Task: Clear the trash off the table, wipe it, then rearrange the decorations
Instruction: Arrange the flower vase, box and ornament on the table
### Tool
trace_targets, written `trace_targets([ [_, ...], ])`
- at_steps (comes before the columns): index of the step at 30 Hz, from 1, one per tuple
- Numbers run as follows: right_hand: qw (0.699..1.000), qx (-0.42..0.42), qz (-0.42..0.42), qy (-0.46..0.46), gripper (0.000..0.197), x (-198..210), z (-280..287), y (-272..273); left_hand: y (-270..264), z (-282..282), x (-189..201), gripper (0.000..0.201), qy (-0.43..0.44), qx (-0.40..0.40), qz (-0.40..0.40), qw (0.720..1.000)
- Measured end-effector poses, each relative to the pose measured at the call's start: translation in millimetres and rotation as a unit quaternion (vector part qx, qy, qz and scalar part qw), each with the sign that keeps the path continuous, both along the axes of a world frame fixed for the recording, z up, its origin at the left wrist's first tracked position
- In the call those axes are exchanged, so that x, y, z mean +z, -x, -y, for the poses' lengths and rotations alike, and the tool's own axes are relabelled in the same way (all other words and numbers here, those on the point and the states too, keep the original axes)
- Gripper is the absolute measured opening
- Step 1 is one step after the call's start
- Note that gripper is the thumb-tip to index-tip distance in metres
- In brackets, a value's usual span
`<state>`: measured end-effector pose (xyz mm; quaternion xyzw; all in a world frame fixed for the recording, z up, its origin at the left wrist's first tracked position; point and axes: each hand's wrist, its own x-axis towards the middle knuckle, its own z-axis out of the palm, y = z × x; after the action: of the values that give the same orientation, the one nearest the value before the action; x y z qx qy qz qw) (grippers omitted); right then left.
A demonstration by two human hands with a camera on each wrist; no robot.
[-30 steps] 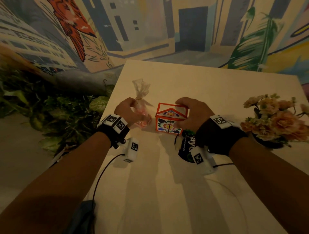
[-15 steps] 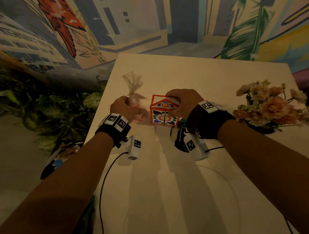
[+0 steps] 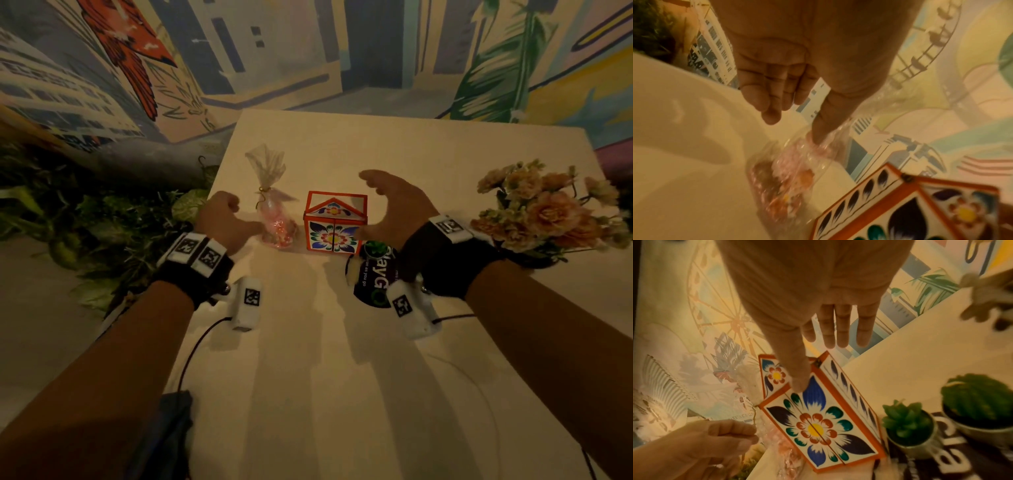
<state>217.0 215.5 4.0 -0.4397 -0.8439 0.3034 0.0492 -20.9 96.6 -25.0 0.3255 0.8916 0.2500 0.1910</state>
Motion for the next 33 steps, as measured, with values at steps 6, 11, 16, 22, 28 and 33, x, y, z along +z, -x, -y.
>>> trace_targets([
  [6,0.998,-0.069,0.001,-0.008,0.071,-20.4,21.3,-44.4,-26.4,23.1,60.7,0.016,-0.203,0.021,-0.215,0.955],
  [11,0.997,-0.059,0.047,0.002,0.063,-30.2,21.6,-54.9,-59.0,-6.2,92.2,0.028,-0.240,-0.180,-0.188,0.935],
  [16,0.994,-0.045,0.098,0.026,0.064,-36.1,13.5,-53.4,-82.1,-41.2,68.7,0.100,0.013,-0.394,-0.200,0.897],
  [22,0.994,-0.016,0.104,0.019,0.056,-31.3,10.6,-46.7,-93.7,-45.7,58.9,0.094,0.052,-0.414,-0.248,0.874],
  [28,0.993,0.004,0.117,0.029,0.059,-33.6,13.2,-38.5,-91.7,-52.4,56.3,0.090,0.083,-0.399,-0.206,0.889],
  [33,0.991,0.007,0.129,0.036,0.057,-40.1,12.2,-31.8,-91.5,-63.7,53.5,0.081,0.118,-0.409,-0.194,0.884],
])
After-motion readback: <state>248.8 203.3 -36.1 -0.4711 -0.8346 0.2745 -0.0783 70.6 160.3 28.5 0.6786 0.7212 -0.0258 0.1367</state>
